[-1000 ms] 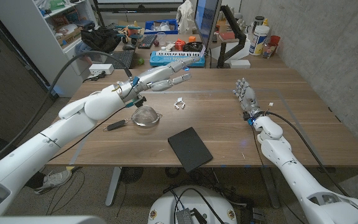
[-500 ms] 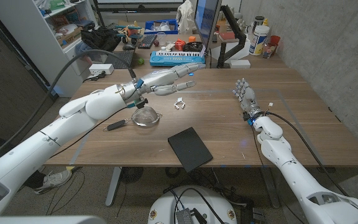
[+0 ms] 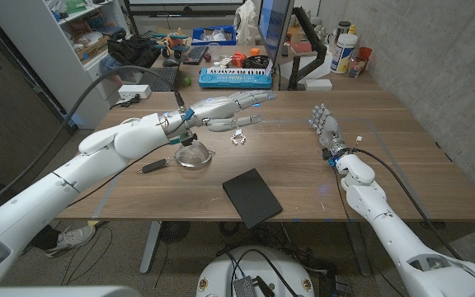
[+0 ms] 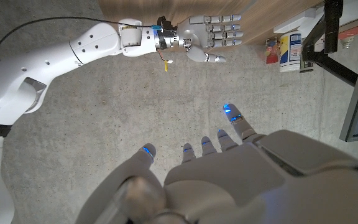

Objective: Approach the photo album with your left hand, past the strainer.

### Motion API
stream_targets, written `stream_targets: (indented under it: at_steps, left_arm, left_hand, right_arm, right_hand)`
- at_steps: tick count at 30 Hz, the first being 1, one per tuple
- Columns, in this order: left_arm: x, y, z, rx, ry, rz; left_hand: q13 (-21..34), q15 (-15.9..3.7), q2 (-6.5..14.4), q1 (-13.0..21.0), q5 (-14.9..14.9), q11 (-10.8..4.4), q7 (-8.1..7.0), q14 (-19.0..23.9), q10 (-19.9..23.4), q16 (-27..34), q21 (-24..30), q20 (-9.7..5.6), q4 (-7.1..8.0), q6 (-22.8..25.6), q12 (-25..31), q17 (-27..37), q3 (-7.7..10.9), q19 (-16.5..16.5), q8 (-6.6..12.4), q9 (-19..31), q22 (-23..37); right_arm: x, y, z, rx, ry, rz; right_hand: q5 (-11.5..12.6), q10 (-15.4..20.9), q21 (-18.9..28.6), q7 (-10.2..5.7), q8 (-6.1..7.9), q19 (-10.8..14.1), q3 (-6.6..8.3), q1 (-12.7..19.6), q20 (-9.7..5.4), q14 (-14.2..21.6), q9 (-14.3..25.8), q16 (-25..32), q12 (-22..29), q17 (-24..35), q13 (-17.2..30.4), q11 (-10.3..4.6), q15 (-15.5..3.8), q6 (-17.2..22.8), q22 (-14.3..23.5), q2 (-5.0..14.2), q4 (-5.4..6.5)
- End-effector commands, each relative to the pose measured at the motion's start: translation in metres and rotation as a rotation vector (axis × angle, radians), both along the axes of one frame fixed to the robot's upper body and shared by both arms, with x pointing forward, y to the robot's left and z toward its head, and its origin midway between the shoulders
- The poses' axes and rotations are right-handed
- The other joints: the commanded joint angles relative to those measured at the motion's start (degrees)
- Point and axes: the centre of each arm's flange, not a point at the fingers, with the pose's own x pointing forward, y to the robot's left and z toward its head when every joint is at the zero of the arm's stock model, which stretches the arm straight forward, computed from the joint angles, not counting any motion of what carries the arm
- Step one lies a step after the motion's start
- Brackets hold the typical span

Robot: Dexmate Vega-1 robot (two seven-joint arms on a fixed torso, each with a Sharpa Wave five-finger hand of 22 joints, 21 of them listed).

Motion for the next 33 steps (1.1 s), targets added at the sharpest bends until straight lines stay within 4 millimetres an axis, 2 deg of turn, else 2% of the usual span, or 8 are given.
stream_targets:
  at_steps: [1, 4, 10, 23, 32, 33]
  left_arm:
    - [-0.003, -0.003, -0.005, 0.072, 0.007, 0.015]
    - [-0.002, -0.003, -0.006, 0.093, 0.01, 0.022]
    - [-0.002, -0.004, -0.008, 0.123, 0.011, 0.036]
    - [-0.002, -0.008, -0.014, 0.184, 0.001, 0.065]
    - [-0.002, -0.012, -0.017, 0.219, -0.009, 0.081]
    - [-0.002, -0.013, -0.017, 0.223, -0.012, 0.085]
  left_hand:
    - [0.21, -3.47, 2.49, 0.48, 0.42, -0.81, -0.82, -9.5, -5.41, -0.23, -0.12, 0.81, -0.06, -4.71, -0.25, 0.18, -0.25, -18.31, -0.11, 0.32, 0.07]
    - [0.22, -3.24, 2.49, 0.46, 0.46, -0.85, -0.9, -9.02, -5.44, -0.07, -0.08, 1.47, -0.04, -4.73, -0.22, 0.2, -0.32, -17.96, -0.08, 0.34, 0.09]
    - [0.23, -2.98, 2.56, 0.48, 0.51, -1.13, -0.94, -8.83, -5.68, -0.06, -0.06, 1.57, -0.04, -4.89, -0.24, 0.24, -0.36, -17.58, -0.1, 0.35, 0.11]
    - [0.24, -3.2, 2.84, 0.59, 0.6, -1.15, -1.21, -8.74, -5.54, -0.11, -0.2, 0.76, -0.03, -4.92, -0.1, 0.29, -0.3, -17.45, -0.03, 0.37, 0.13]
    - [0.25, -3.24, 2.91, 0.6, 0.64, -0.5, -1.63, -9.09, -5.99, -0.3, -0.32, 1.1, 0.01, -5.17, -0.19, 0.33, -0.35, -17.35, -0.07, 0.39, 0.16]
    - [0.22, -3.58, 2.88, 0.66, 0.67, -0.7, -1.74, -8.69, -5.36, -0.19, -0.13, 0.44, -0.04, -4.27, 0.08, 0.31, -0.38, -16.46, 0.28, 0.38, 0.12]
  right_arm:
    - [0.001, 0.002, -0.001, -0.004, 0.001, 0.002]
    - [0.001, 0.003, 0.0, -0.004, 0.0, 0.003]
    - [0.001, 0.004, 0.0, -0.006, 0.0, 0.002]
    - [0.002, 0.002, -0.002, -0.004, 0.003, 0.004]
    - [0.002, 0.0, -0.003, -0.004, 0.004, 0.006]
    - [0.002, 0.0, -0.003, -0.003, 0.004, 0.005]
  right_hand:
    - [0.25, -0.32, -0.14, -0.04, 0.48, 0.18, -0.41, 0.03, -3.58, -0.08, 0.31, 0.18, 0.21, 0.25, 0.18, -0.08, -0.85, -0.33, 0.13, 5.29, -0.04]
    - [0.26, -0.29, -0.16, -0.03, 0.47, 0.16, -0.41, 0.04, -3.57, -0.07, 0.31, 0.18, 0.22, 0.24, 0.18, -0.01, -0.85, -0.34, 0.13, 5.3, -0.05]
    - [0.27, -0.33, -0.21, -0.02, 0.46, 0.2, -0.43, 0.06, -3.57, -0.08, 0.31, 0.17, 0.2, 0.23, 0.18, -0.07, -0.85, -0.36, 0.13, 5.29, -0.07]
    - [0.28, -0.32, -0.28, -0.07, 0.46, 0.24, -0.47, 0.05, -3.57, -0.06, 0.31, 0.17, 0.21, 0.24, 0.18, -0.01, -0.85, -0.39, 0.13, 5.31, -0.05]
    - [0.28, -0.33, -0.34, -0.06, 0.45, 0.26, -0.49, 0.07, -3.57, -0.04, 0.31, 0.17, 0.2, 0.23, 0.18, -0.15, -0.83, -0.41, 0.13, 5.3, -0.07]
    - [0.29, -0.33, -0.35, -0.07, 0.45, 0.26, -0.5, 0.06, -3.57, -0.04, 0.31, 0.17, 0.2, 0.23, 0.18, -0.15, -0.84, -0.42, 0.13, 5.31, -0.06]
